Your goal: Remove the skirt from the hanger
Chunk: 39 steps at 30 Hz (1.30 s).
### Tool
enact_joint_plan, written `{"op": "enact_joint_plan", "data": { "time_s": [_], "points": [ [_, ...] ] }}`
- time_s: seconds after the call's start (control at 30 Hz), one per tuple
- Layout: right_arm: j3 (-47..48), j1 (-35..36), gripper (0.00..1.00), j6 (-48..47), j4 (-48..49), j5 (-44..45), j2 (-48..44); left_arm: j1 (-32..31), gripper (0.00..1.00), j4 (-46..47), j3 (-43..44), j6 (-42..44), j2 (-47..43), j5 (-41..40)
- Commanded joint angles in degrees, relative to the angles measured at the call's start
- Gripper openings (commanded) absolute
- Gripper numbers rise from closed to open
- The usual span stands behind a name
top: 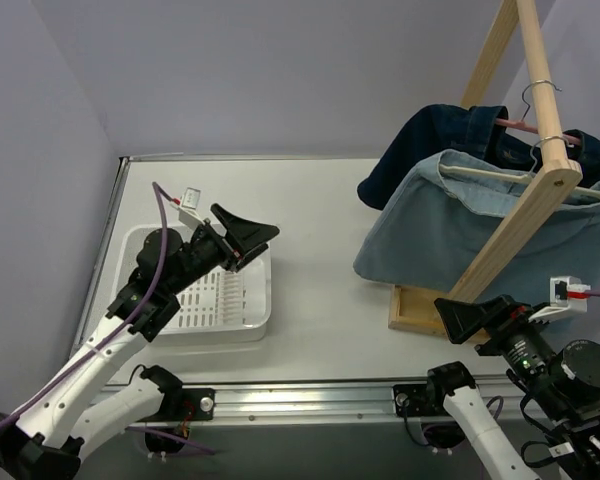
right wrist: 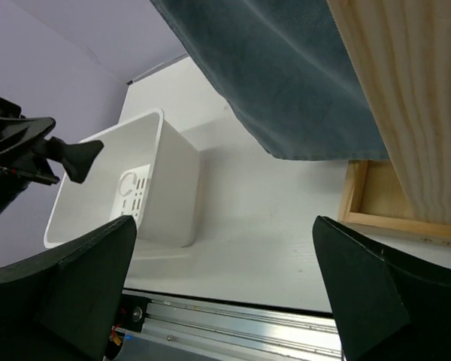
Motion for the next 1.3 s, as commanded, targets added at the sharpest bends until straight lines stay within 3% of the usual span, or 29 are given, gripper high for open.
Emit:
{"op": "enact_joint_plan", "data": {
  "time_s": [0.0,0.1,0.17,0.2,0.37,0.43,0.47,0.5,0.57,0.67,0.73,0.8,0.87,1.0,1.07,1.17,1.27],
  "points": [
    [0.84,0.93,1.0,0.82,-6.12,5.92,1.87,-0.8,0.94,27.04,-9.04,-12.51,-1.04,6.2],
    [1.9,1.54,1.0,2.06,-8.94,7.87,3.37,-1.59,0.94,15.75,-4.86,-11.32,0.7,3.03],
    [2.07,1.98,1.0,1.71,-7.98,6.91,3.11,-5.44,0.94,9.4,4.27,-0.7,4.64,1.71],
    [2.86,2.42,1.0,4.14,-8.32,9.08,2.67,-7.02,0.94,1.19,8.04,5.86,6.41,-0.12],
    [6.03,8.38,1.0,13.47,-8.69,18.6,-3.72,-13.89,0.94,-14.87,33.25,19.1,25.09,6.88],
    [4.11,14.42,1.0,17.49,-5.18,20.42,-6.37,-14.86,0.94,-11.66,34.71,17.47,28.29,9.42],
    [3.31,16.55,1.0,19.88,-5.51,22.1,-7.17,-14.17,0.94,-8.77,34.1,14.22,30.4,11.18],
    [2.61,18.92,1.0,22.25,-6.38,23.51,-7.7,-13.2,0.94,1.35,31.22,10.97,31.2,13.63],
    [2.16,25.17,1.0,26.49,-9.98,25.79,-5.17,-12.93,0.94,4.09,30.84,4.53,33.04,13.23],
    [4.61,28.26,1.0,24.74,-11.84,26.51,-0.07,-17.99,0.94,-17.79,42.41,15.99,36.21,1.75],
    [6.37,28.09,1.0,22.55,-12.01,26.33,2.57,-20.74,0.94,-23.4,52.09,25.85,37.71,-4.61],
    [6.64,28.0,1.0,20.52,-12.54,25.29,6.35,-21.36,0.94,-25.77,55.87,30.61,39.12,-1.45],
    [5.95,27.74,1.0,18.42,-12.46,24.32,9.52,-21.02,0.94,-23.19,55.73,30.89,37.2,-2.16],
    [3.13,27.21,1.0,16.83,-9.22,21.77,10.84,-13.82,0.94,-4.37,41.41,20.56,31.22,8.99],
    [2.34,27.12,1.0,16.82,-8.5,22.02,10.49,-12.23,0.94,-6.95,41.9,21.47,30.25,9.0],
    [1.11,27.12,1.0,16.82,-7.62,21.76,10.49,-13.37,0.94,-17.93,51.89,31.31,33.31,6.63],
    [0.23,27.12,1.0,16.21,-6.74,20.53,11.54,-13.63,0.94,-20.24,59.28,37.73,36.65,8.47]
  ]
}}
